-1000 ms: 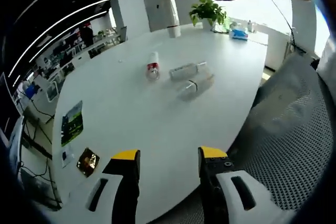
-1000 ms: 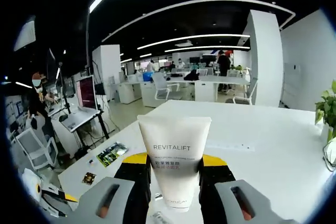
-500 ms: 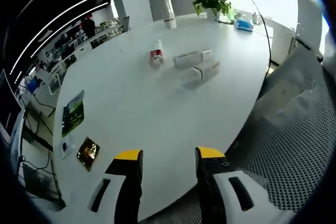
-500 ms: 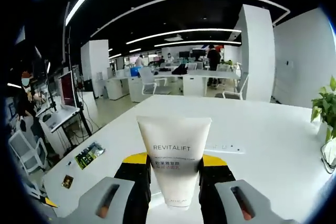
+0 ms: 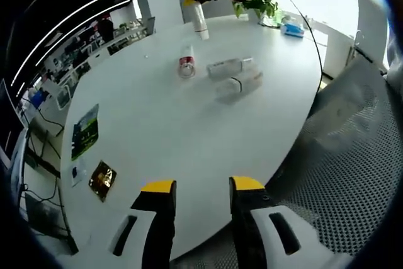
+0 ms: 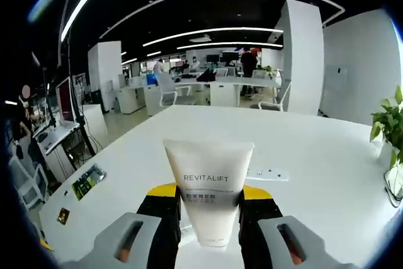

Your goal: Arrange the skincare products in the storage area until every visible bottle or jar stands upright without overlapping.

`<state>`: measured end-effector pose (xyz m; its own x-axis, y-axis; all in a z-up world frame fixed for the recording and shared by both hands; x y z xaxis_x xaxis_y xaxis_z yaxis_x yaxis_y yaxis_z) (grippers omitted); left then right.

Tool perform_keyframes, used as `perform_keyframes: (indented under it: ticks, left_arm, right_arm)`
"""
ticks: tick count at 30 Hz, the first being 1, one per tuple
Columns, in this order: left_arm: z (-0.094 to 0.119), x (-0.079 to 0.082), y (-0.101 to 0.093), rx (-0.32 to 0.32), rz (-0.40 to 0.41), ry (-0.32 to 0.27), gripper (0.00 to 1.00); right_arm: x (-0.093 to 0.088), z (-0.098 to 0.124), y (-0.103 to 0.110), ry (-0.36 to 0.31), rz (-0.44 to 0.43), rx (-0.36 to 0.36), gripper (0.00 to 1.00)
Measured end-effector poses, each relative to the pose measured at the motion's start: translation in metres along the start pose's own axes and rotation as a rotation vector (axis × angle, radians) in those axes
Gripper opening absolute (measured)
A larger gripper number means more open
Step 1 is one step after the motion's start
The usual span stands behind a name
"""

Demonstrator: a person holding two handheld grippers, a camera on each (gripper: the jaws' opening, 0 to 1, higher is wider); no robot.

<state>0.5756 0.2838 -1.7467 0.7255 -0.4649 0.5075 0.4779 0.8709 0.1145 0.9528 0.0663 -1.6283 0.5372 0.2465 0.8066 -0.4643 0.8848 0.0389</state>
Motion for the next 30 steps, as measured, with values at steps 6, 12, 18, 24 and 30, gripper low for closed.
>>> perform_keyframes:
  ticks: [6,12,18,24,30]
  left_arm:
    - [-0.002,-0.003,0.000,-0.002,0.004,0.015,0.27]
    - [-0.002,-0.004,0.000,-0.003,0.007,0.019,0.25]
    - [-0.002,-0.005,0.001,-0.001,0.011,0.021,0.24]
    - [-0.003,-0.005,0.001,-0.001,0.015,0.023,0.23]
    - [-0.003,-0.005,0.001,-0.005,0.021,0.017,0.22]
  right_arm:
    - [-0.006,-0.014,-0.004,0.017,-0.005,-0.015,0.30]
    - [-0.008,-0.025,-0.012,0.008,-0.058,-0.024,0.30]
    - [-0.007,-0.034,-0.016,-0.001,-0.057,-0.040,0.30]
    - [-0.006,-0.043,-0.017,-0.020,-0.042,-0.062,0.31]
    - [-0.016,-0.043,-0.018,-0.030,-0.060,-0.088,0.31]
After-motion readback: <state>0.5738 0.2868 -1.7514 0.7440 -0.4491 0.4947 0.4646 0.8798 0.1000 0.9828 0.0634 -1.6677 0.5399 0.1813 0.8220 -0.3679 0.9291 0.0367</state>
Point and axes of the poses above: the point that each gripper's makers call its tool centre point, and the gripper's own axes: z roughly backward along the fingers, y roughly to its left, x roughly out of its top, the point moved 4 cm from there along z, roughly backward along the fingers, and after that the axes turned 11 degrees about y, right-handed, at the moved point
